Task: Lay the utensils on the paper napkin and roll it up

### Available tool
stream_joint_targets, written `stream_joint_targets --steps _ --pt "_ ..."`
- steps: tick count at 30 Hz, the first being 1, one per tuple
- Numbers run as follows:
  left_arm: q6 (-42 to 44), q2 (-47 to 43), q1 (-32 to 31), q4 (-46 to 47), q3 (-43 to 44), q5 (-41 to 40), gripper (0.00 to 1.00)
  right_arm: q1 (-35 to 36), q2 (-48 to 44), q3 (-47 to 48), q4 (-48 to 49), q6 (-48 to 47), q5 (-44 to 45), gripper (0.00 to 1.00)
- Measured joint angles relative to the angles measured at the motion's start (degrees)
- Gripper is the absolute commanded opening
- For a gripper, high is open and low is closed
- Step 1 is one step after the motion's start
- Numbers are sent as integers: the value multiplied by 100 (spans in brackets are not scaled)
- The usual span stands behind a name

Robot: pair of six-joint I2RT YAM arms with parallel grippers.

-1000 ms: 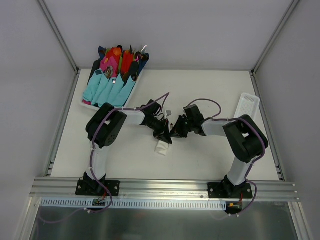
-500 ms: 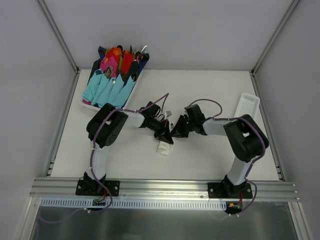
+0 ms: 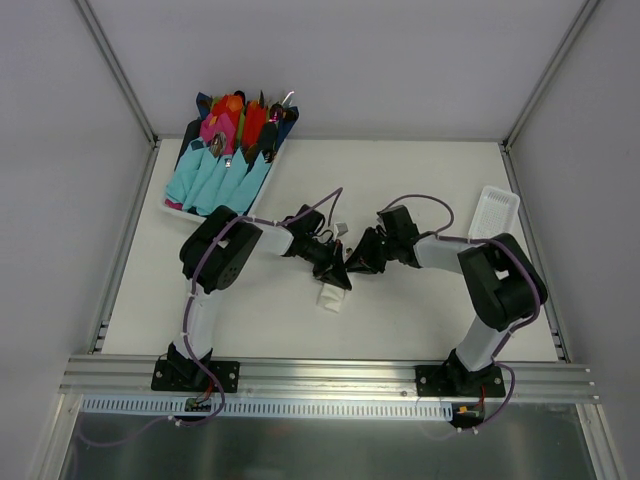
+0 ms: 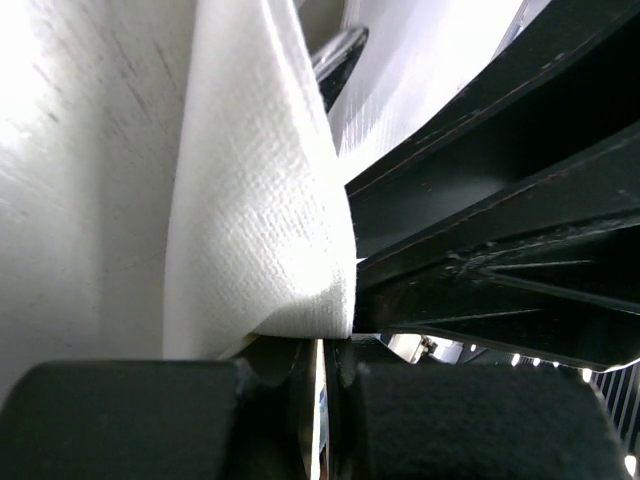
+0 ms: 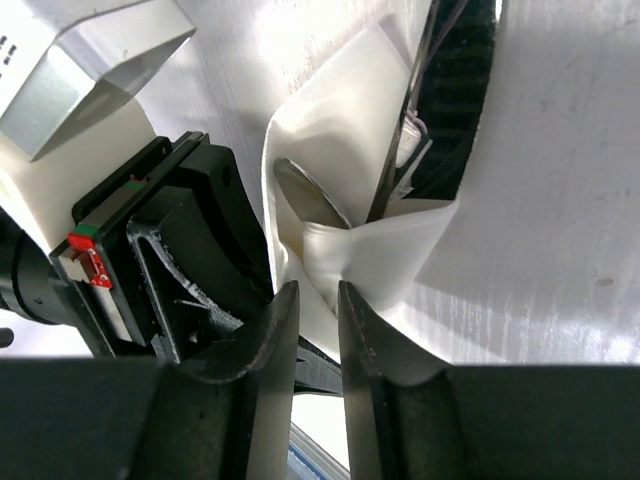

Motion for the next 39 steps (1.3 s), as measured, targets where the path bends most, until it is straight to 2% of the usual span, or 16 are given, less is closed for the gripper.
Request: stream_joint_targets --steps 39 --pt "164 37 7 -232 118 9 0 -87 -459 -485 -111 -647 -166 24"
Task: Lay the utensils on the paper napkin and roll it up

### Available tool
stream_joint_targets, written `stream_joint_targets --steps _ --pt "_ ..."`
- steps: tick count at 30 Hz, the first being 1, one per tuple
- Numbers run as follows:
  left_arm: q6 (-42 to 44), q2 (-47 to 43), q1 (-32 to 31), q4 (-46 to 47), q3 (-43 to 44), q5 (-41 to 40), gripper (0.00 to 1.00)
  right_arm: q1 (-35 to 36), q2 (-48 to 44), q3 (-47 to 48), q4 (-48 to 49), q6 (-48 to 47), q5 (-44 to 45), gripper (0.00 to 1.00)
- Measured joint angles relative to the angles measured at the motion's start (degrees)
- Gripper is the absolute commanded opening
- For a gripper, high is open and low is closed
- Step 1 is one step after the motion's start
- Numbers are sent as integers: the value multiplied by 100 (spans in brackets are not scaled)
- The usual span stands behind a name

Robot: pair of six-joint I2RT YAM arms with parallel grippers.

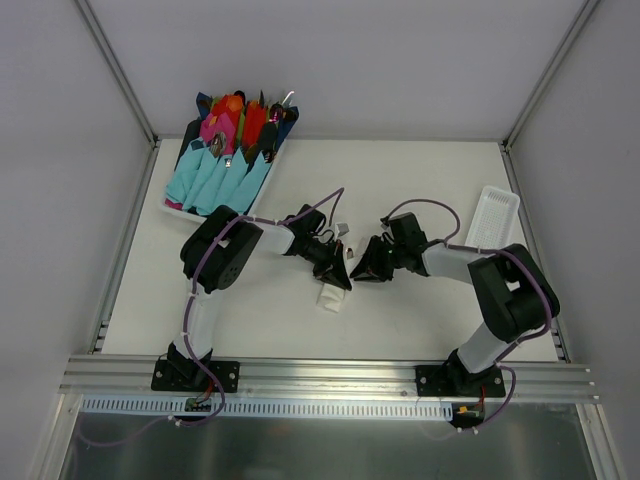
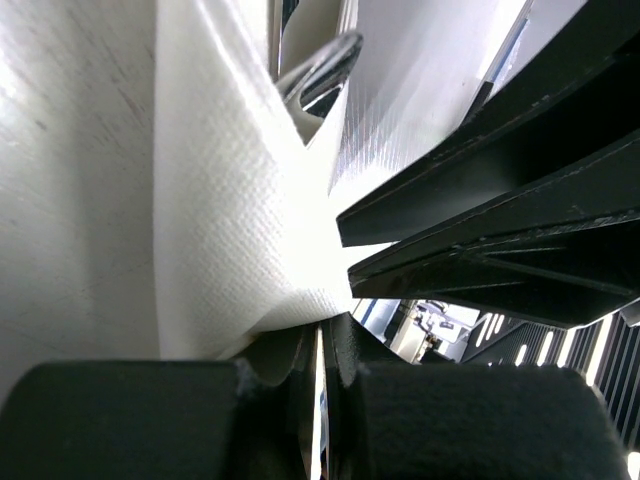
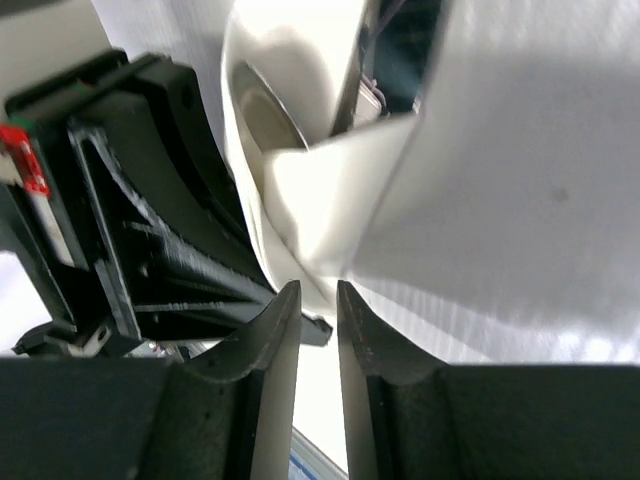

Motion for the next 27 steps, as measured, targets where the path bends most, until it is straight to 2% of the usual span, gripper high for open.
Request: stream_joint_targets --steps 13,27 --pt "4 4 0 -28 20 0 0 -76 -205 -98 -24 -4 -262 24" --pt "28 4 11 -87 22 2 0 28 61 -13 74 -24 -363 20"
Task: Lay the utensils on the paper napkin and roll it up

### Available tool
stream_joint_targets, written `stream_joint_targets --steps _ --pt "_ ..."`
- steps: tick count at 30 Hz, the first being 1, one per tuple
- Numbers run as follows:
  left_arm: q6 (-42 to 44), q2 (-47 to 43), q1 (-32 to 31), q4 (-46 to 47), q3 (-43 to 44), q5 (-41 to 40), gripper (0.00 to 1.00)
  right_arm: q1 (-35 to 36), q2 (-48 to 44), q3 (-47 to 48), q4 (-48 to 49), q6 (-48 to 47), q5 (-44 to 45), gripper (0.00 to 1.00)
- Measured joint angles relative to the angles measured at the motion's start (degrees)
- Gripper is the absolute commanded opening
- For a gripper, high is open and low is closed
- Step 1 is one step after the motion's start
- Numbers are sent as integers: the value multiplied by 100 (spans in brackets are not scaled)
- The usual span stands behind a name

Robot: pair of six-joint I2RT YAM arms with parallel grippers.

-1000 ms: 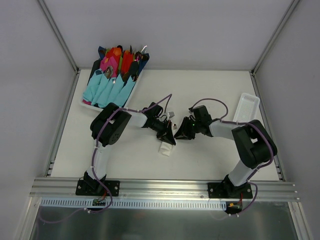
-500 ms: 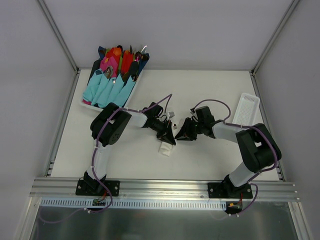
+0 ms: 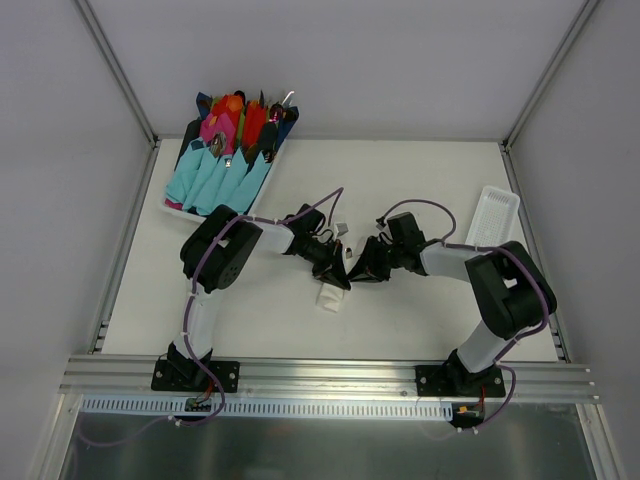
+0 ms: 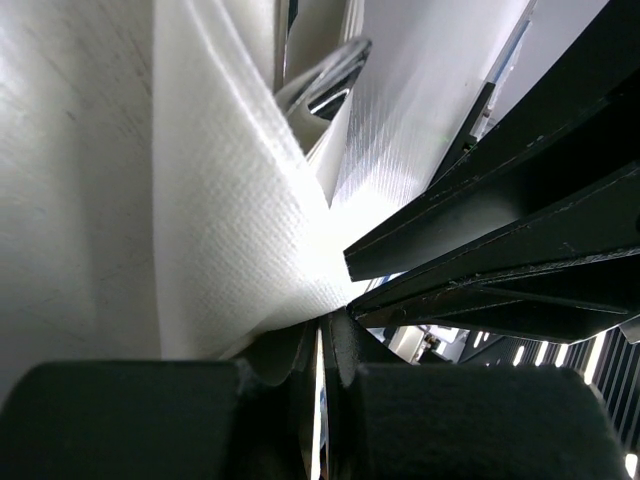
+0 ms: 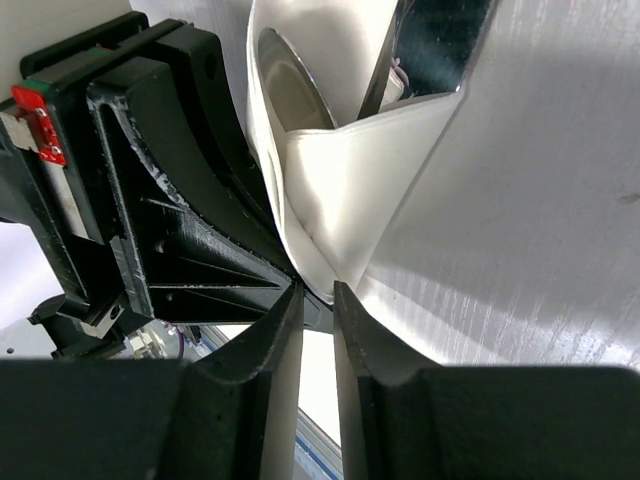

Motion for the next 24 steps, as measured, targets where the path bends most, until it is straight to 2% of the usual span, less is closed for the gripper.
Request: stream_joint_targets --steps 13,24 --pt "37 0 0 -15 7 0 0 -66 -31 -68 127 -2 -76 17" --pt "103 0 -4 -42 28 0 0 -129 -20 -81 127 -127 13 3"
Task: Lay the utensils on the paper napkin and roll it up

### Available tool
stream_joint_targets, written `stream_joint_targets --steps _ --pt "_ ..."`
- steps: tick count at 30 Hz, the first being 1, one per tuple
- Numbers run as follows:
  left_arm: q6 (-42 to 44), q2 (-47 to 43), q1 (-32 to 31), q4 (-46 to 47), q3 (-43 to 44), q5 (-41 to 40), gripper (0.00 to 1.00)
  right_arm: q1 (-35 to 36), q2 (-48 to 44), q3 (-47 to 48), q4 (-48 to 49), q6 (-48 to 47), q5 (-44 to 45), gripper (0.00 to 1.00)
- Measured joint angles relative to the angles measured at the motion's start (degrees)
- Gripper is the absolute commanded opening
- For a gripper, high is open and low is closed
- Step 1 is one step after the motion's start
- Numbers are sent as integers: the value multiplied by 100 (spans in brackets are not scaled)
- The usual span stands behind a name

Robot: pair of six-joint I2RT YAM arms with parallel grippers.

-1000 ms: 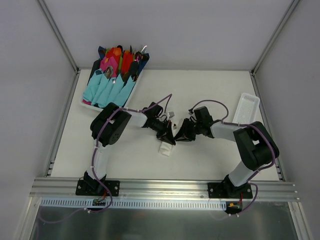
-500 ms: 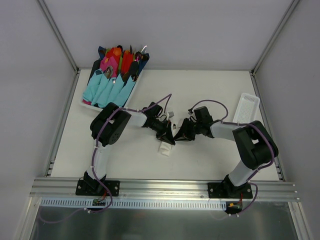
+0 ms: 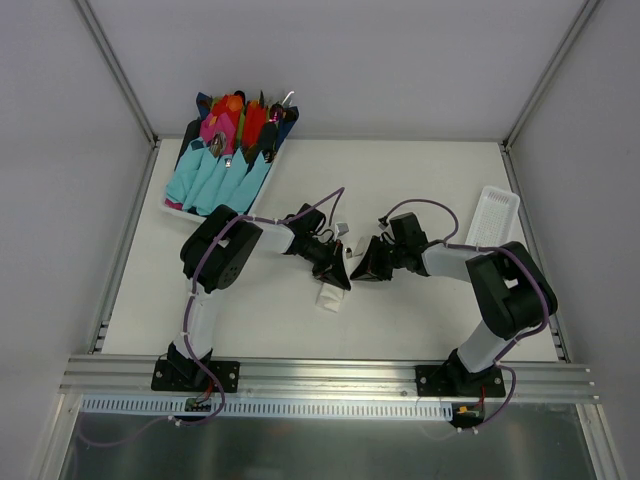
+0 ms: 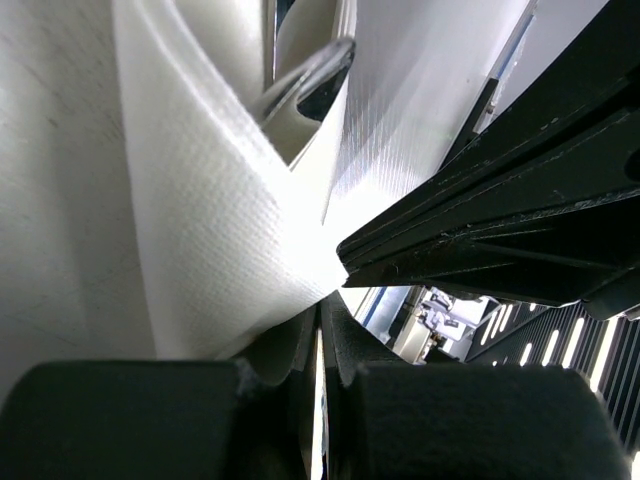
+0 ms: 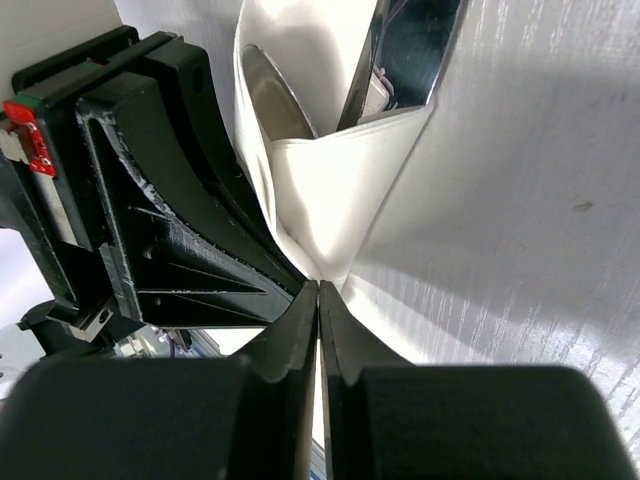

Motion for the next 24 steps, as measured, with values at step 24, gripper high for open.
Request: stream_joint_targets --steps 24 --pt "28 0 0 -17 11 2 0 111 22 120 -57 -330 103 22"
